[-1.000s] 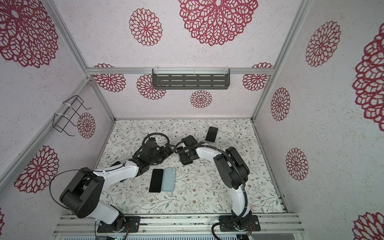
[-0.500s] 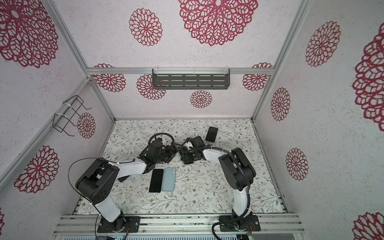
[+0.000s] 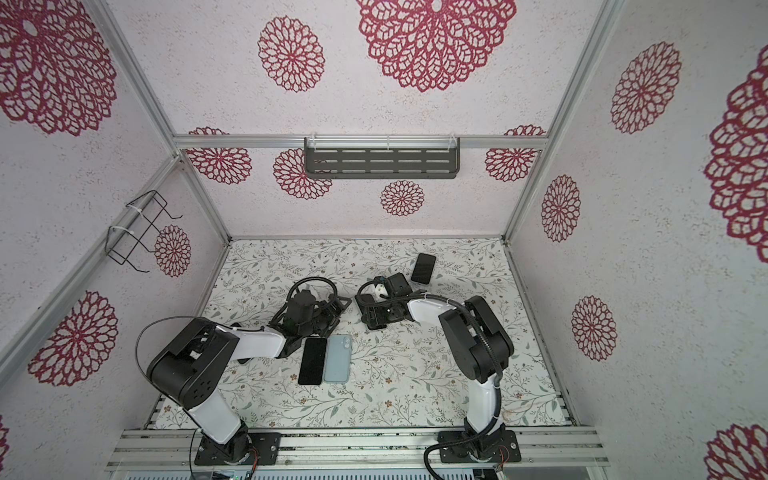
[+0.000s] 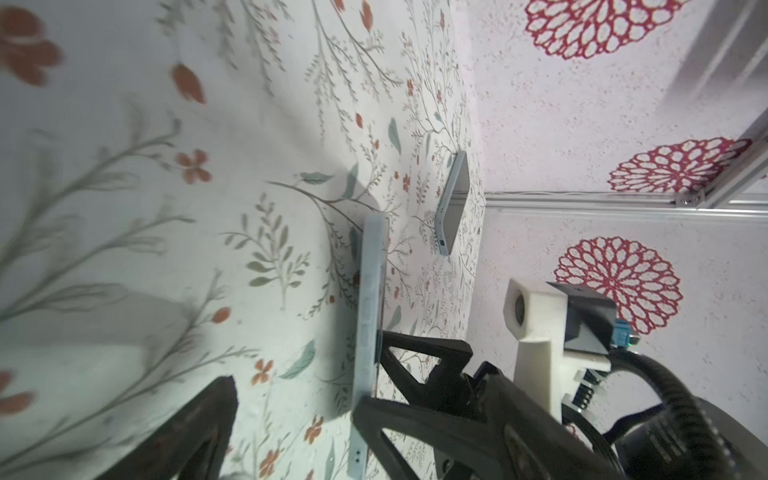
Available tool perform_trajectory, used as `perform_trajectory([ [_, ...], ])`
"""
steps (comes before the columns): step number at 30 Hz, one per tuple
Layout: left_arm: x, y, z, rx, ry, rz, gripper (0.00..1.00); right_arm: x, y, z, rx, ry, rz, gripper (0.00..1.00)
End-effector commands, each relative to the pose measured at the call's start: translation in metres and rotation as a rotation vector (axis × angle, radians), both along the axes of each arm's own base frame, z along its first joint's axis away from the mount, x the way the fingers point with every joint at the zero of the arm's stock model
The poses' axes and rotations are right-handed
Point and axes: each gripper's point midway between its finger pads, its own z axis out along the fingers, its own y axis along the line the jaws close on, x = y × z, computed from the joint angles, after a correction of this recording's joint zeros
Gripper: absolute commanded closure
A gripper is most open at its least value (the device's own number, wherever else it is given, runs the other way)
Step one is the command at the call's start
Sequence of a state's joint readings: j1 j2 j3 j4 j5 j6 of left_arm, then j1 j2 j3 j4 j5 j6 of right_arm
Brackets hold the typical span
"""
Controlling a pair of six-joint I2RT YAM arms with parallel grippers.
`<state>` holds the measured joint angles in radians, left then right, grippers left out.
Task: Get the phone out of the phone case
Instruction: 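Close the left gripper on the phone edge while the right gripper holds it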
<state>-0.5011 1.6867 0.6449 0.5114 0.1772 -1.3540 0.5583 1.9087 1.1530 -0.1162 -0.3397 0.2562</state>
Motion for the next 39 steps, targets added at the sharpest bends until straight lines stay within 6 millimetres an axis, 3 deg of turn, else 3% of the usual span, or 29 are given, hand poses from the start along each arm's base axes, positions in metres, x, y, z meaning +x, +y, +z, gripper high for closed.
perform_trajectory([
  [1, 0.004, 0.004, 0.043, -0.021, -0.107, 0.018, 0.03, -0.013, -0.007, 0.002, -0.004, 0.054, -0.001, 0.62],
  [6, 0.002, 0.006, 0.041, 0.005, -0.096, 0.013, 0.03, -0.013, -0.007, 0.003, -0.001, 0.053, 0.001, 0.63],
  [13, 0.010, -0.009, 0.016, -0.038, -0.048, -0.009, 0.03, -0.016, -0.006, 0.006, 0.010, 0.054, 0.008, 0.63],
  [20, 0.022, -0.033, 0.002, -0.093, -0.035, -0.043, 0.00, -0.019, -0.004, 0.008, 0.030, 0.052, 0.020, 0.64],
  [23, 0.026, -0.044, -0.004, -0.111, -0.031, -0.060, 0.04, -0.020, -0.004, 0.007, 0.036, 0.055, 0.024, 0.64],
  [27, 0.032, -0.056, -0.008, -0.153, -0.030, -0.073, 0.17, -0.021, -0.002, 0.007, 0.044, 0.058, 0.030, 0.65],
  [29, 0.032, -0.059, -0.025, -0.159, -0.001, -0.074, 0.24, -0.021, -0.002, 0.008, 0.048, 0.058, 0.032, 0.65],
  [39, 0.037, -0.067, -0.019, -0.166, -0.028, -0.087, 0.80, -0.024, 0.000, 0.010, 0.066, 0.060, 0.047, 0.67],
])
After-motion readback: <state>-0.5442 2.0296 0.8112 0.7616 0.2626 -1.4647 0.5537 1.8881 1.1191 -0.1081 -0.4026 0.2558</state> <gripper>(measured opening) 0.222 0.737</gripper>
